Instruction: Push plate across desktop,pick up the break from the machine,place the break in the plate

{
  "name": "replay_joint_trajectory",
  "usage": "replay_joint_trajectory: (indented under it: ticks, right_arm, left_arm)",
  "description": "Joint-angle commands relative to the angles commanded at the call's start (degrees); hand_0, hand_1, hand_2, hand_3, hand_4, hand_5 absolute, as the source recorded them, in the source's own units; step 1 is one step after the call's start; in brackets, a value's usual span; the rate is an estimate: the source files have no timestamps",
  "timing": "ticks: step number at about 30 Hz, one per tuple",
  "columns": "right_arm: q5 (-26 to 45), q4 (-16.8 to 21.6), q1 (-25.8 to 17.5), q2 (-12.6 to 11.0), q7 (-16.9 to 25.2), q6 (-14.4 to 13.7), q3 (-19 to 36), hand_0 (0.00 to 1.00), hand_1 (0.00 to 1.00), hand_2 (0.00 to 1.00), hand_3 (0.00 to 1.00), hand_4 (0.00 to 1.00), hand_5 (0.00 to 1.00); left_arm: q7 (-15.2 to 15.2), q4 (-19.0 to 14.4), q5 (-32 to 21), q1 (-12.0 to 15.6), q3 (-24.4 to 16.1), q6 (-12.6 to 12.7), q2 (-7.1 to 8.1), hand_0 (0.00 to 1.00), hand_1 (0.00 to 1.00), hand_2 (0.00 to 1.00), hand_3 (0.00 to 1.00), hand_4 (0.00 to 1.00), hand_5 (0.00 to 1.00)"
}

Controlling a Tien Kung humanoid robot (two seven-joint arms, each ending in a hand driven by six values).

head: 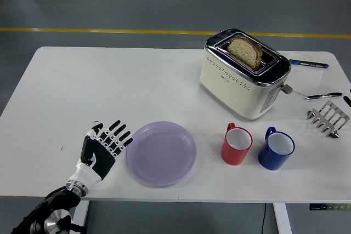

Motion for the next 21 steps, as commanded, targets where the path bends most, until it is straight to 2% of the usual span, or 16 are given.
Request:
replay_joint_trajectory:
  ticks: [10,15,17,21]
  right_arm:
    - [0.01,0.02,0.10,0.05,0.00,0.02,-0.02,0.684,0.655,0.700,0.722,0.497,0.485]
    - [-0.01,0.00,0.08,0.05,0.01,0.02,-0.05,0.684,0.655,0.699,0.722,0.497,0.484]
    - [-0.01,0.01,0.06,0.05,0.01,0.02,-0.05,0.684,0.655,0.699,0.722,0.497,0.484]
    - [-0.02,0.03,0.06,0.04,0.02,0.01,0.07,0.684,0.654,0.699,0.722,0.495,0.480]
  left_arm:
    - [0.35,0.77,-1.88,-0.62,0.95,-0.98,-0.09,0.805,0.826,0.864,0.813,0.563,0.998]
    - [0.33,-0.06,-1.95,-0.50,1.17,-1.14,-0.01,0.798,0.824,0.858,0.808,0.564,0.998]
    - [-0.18,-0.83,-1.32,-0.29,1.09,-0.55,0.17,0.798,0.824,0.858,0.808,0.564,0.998]
    - [-3.17,-1.91,0.45,0.07,0.45,2.94,0.38,0.801,0.823,0.854,0.802,0.570,0.998]
